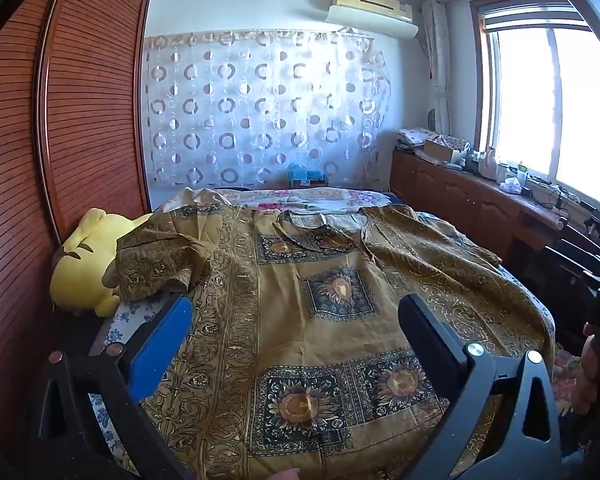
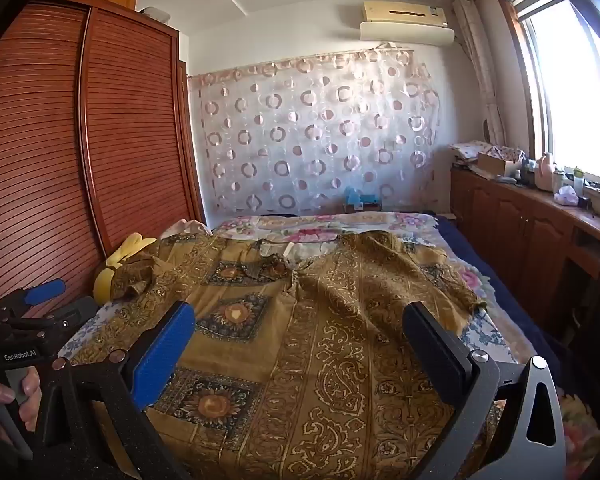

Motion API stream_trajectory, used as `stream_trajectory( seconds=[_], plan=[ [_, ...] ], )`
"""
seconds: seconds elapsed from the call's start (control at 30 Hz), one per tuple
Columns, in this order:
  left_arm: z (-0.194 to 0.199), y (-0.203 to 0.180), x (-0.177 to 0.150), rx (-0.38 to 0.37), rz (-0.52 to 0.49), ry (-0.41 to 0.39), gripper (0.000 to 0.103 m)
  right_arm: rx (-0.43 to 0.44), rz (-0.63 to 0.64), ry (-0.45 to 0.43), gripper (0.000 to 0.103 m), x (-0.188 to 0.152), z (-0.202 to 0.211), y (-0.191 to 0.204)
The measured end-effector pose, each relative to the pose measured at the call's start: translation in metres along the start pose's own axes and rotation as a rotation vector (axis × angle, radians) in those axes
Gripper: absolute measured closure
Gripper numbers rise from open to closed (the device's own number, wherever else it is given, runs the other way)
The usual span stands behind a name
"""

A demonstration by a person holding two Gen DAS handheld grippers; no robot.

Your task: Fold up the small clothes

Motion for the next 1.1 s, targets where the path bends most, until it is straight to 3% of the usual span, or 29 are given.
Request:
stream_trajectory(
  seconds=[1.1],
  plan=[
    [0.012, -0.004, 0.009, 0.004, -0.017, -0.016, 0.000, 0.002, 0.010, 0.000, 0.000, -0.001, 0.000, 0.001]
  ],
)
Point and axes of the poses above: each gripper's, at about its wrist camera, not at the fingertips, and z roughly against the way its jaws point, y to its left, x to its top, the point moved 5 cm from there along -z, roughly the way its jaws point, and after that the axes turned 15 degrees about -y, right-handed, at the moved point
